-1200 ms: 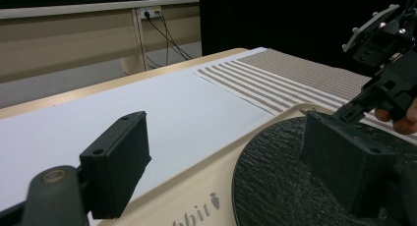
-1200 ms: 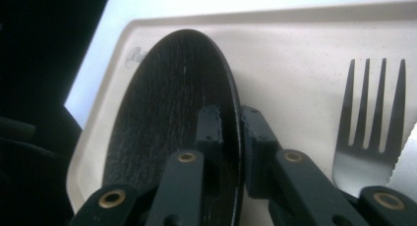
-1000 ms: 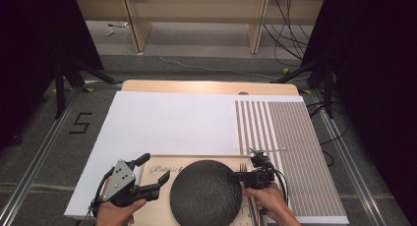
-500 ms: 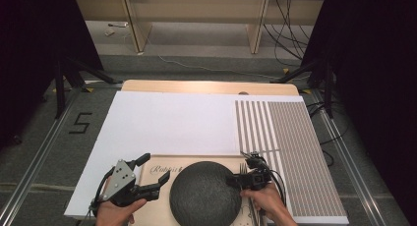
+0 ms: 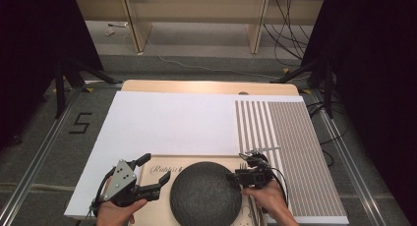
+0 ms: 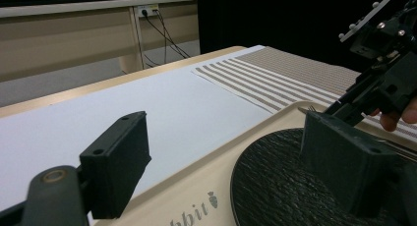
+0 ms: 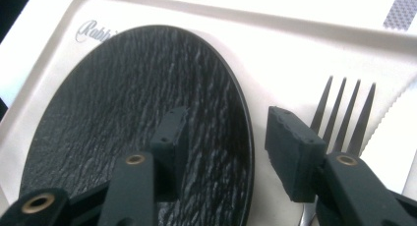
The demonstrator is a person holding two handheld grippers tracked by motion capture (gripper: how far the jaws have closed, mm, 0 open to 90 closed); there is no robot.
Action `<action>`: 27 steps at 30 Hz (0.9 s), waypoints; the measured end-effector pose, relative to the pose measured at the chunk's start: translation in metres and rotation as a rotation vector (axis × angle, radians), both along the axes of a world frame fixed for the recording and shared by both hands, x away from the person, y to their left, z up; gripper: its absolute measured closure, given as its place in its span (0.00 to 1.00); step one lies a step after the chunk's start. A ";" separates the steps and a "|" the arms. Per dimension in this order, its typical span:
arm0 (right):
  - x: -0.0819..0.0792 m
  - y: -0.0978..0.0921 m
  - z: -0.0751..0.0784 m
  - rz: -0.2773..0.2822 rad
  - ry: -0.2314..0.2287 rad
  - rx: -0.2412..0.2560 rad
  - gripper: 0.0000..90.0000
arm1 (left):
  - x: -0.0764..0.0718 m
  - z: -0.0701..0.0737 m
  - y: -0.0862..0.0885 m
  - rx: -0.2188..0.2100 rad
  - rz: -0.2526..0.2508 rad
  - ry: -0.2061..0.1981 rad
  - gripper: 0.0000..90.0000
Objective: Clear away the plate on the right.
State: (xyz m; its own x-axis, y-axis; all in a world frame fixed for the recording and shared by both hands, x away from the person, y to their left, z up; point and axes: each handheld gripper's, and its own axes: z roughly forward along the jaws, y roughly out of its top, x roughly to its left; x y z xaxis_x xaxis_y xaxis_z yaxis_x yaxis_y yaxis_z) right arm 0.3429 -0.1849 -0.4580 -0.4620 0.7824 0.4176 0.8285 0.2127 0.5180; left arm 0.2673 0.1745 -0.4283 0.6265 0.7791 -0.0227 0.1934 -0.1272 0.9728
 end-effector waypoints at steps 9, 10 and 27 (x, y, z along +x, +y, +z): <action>-0.001 -0.006 0.012 -0.003 -0.068 0.038 0.49 | 0.000 0.000 0.000 0.004 -0.004 -0.001 0.20; -0.002 -0.007 0.014 -0.001 -0.079 0.045 0.48 | 0.000 0.000 0.000 0.003 -0.004 -0.002 0.20; -0.017 -0.028 0.049 -0.025 -0.274 0.190 0.33 | 0.000 0.000 0.000 0.007 -0.004 0.004 0.19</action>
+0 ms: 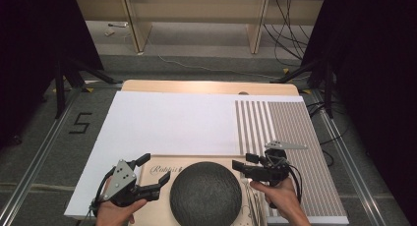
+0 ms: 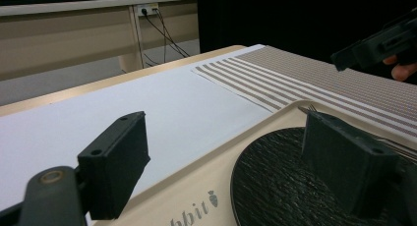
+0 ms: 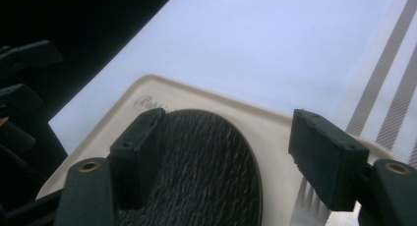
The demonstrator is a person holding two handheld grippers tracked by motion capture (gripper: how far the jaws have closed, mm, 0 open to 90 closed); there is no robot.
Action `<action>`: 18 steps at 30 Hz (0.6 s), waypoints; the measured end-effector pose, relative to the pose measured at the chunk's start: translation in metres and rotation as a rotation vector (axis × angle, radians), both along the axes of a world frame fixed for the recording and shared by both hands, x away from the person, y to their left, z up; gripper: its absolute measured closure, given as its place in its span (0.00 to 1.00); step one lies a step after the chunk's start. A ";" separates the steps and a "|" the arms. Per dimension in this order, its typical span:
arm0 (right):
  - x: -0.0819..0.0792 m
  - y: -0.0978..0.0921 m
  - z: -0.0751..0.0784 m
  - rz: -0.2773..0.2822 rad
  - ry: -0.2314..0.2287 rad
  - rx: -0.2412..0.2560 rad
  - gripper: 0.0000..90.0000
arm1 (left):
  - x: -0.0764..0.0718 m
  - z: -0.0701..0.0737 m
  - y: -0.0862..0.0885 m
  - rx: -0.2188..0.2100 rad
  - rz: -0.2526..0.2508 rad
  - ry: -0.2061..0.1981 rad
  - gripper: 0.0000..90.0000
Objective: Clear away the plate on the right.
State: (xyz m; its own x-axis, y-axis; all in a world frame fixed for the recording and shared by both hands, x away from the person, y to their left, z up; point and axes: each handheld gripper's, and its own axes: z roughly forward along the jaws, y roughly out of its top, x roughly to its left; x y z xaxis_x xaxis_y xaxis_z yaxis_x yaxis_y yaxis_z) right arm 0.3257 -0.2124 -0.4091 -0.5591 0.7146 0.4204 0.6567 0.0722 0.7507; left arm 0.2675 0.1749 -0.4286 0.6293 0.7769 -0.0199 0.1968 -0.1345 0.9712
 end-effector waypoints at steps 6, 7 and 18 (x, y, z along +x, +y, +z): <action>-0.006 -0.008 0.007 -0.001 -0.050 0.043 0.30 | 0.000 0.000 0.000 -0.001 -0.001 0.000 0.19; -0.006 -0.008 0.008 -0.003 -0.060 0.044 0.30 | 0.000 0.000 0.000 -0.002 -0.001 0.001 0.19; -0.016 -0.011 0.014 -0.026 -0.157 0.007 0.25 | 0.000 0.000 0.001 -0.002 -0.001 0.001 0.19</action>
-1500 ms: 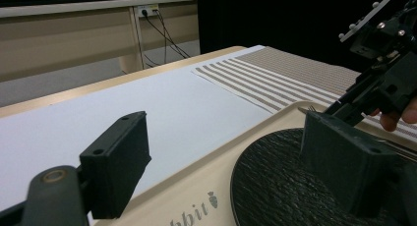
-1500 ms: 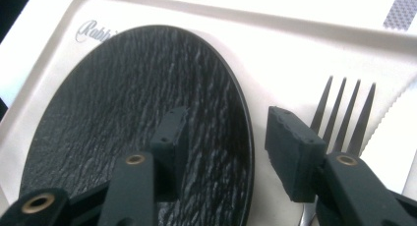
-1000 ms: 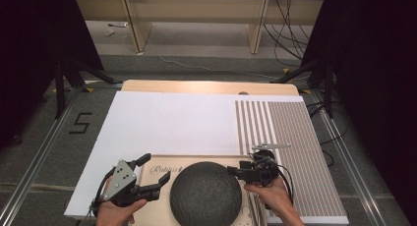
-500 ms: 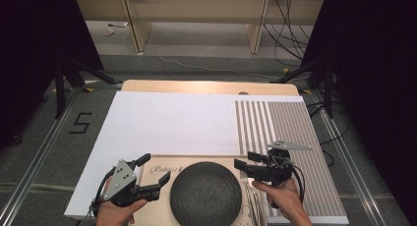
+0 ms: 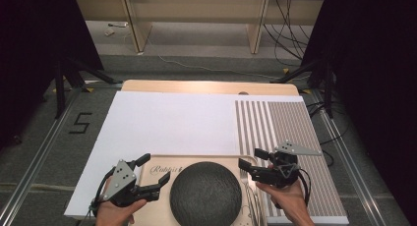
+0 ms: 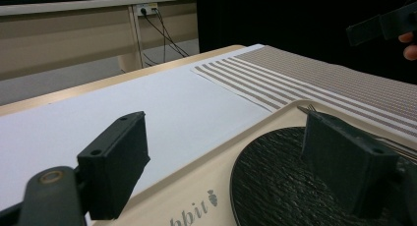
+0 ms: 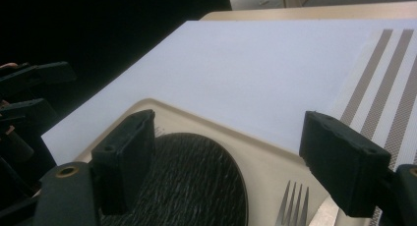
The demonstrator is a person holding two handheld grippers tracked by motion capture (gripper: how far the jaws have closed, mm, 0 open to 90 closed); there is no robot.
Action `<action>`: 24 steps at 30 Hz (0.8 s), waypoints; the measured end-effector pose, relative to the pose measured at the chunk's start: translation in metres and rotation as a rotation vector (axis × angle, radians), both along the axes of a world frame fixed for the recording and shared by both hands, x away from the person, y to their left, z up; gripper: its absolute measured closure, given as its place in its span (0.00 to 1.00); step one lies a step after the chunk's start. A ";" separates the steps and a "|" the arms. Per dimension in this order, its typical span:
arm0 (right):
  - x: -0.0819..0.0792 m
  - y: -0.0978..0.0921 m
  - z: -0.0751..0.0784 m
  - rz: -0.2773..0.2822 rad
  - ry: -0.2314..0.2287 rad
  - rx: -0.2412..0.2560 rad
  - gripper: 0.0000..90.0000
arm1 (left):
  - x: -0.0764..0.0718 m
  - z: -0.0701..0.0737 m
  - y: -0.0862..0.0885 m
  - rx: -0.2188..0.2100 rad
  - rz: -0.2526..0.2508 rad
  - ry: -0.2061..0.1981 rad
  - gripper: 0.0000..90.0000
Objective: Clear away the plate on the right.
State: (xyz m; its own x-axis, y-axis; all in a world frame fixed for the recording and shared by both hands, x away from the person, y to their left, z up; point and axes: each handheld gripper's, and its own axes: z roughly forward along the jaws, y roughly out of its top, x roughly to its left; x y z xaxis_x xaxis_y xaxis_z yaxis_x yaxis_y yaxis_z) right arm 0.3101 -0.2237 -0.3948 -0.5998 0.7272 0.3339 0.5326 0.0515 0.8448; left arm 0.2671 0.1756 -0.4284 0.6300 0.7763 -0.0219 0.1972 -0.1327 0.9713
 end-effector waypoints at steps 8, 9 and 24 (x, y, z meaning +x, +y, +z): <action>-0.007 -0.003 0.001 -0.015 -0.035 -0.035 0.20 | -0.001 0.000 0.000 -0.001 -0.001 -0.001 0.19; -0.009 -0.003 0.001 -0.014 -0.042 -0.034 0.19 | -0.001 0.000 0.000 -0.001 -0.002 -0.002 0.19; -0.026 -0.008 0.001 -0.008 -0.113 -0.063 0.19 | -0.001 0.000 0.002 -0.005 0.003 -0.002 0.19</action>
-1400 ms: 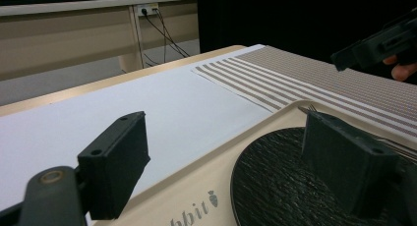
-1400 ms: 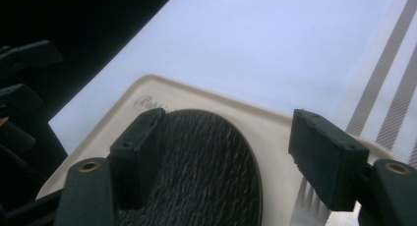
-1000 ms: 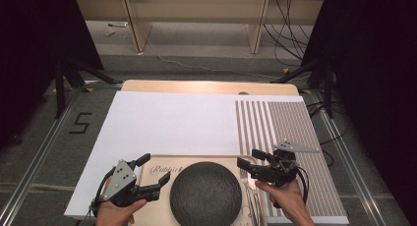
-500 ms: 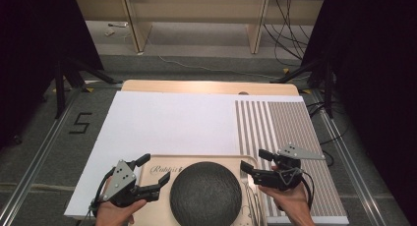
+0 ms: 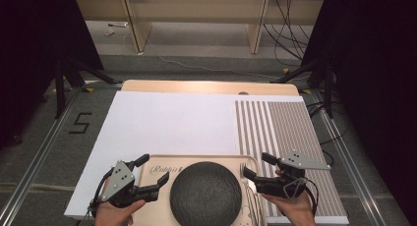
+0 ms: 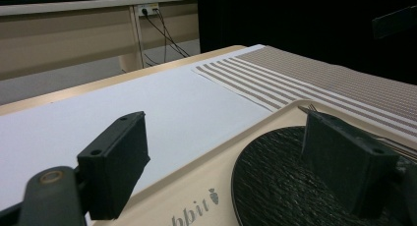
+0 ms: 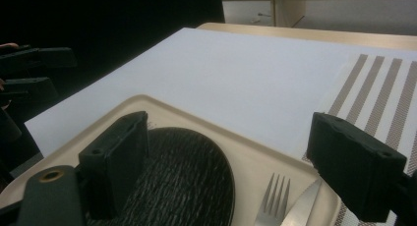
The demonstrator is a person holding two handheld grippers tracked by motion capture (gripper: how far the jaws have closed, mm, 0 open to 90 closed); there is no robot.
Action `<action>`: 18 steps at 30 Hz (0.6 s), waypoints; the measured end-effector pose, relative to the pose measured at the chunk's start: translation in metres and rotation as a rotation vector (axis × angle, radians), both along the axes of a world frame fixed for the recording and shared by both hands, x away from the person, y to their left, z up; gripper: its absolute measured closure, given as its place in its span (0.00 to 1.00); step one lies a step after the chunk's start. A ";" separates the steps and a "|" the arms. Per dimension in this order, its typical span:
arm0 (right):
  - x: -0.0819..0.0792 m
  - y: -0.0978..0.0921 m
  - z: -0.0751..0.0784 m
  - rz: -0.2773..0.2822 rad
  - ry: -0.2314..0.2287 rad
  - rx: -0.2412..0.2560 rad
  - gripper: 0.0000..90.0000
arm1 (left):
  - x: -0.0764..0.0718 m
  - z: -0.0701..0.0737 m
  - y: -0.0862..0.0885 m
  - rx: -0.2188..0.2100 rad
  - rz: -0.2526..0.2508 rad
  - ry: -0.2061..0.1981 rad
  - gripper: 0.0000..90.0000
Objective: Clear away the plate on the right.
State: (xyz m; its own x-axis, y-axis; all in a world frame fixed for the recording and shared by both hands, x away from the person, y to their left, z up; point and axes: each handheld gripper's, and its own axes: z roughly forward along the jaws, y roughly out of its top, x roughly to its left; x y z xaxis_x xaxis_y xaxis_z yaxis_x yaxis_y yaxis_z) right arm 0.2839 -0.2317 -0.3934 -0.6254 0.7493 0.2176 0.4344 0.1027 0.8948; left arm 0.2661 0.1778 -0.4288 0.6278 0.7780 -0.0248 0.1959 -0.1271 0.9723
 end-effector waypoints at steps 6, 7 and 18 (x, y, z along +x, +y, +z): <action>-0.007 -0.004 0.001 -0.006 -0.022 -0.014 0.19 | 0.000 0.000 0.000 0.001 0.000 0.000 0.19; -0.008 -0.005 0.001 -0.007 -0.026 -0.018 0.19 | 0.000 0.000 0.000 0.003 -0.001 0.000 0.19; -0.017 -0.010 0.001 -0.018 -0.049 -0.033 0.18 | 0.001 0.000 -0.001 0.003 0.000 0.005 0.19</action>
State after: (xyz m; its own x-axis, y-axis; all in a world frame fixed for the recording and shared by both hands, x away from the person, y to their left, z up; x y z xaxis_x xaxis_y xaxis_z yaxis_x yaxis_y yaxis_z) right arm 0.2665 -0.2418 -0.3920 -0.6207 0.7670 0.1627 0.3927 0.1245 0.9112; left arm 0.2670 0.1771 -0.4289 0.6278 0.7780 -0.0257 0.2007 -0.1299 0.9710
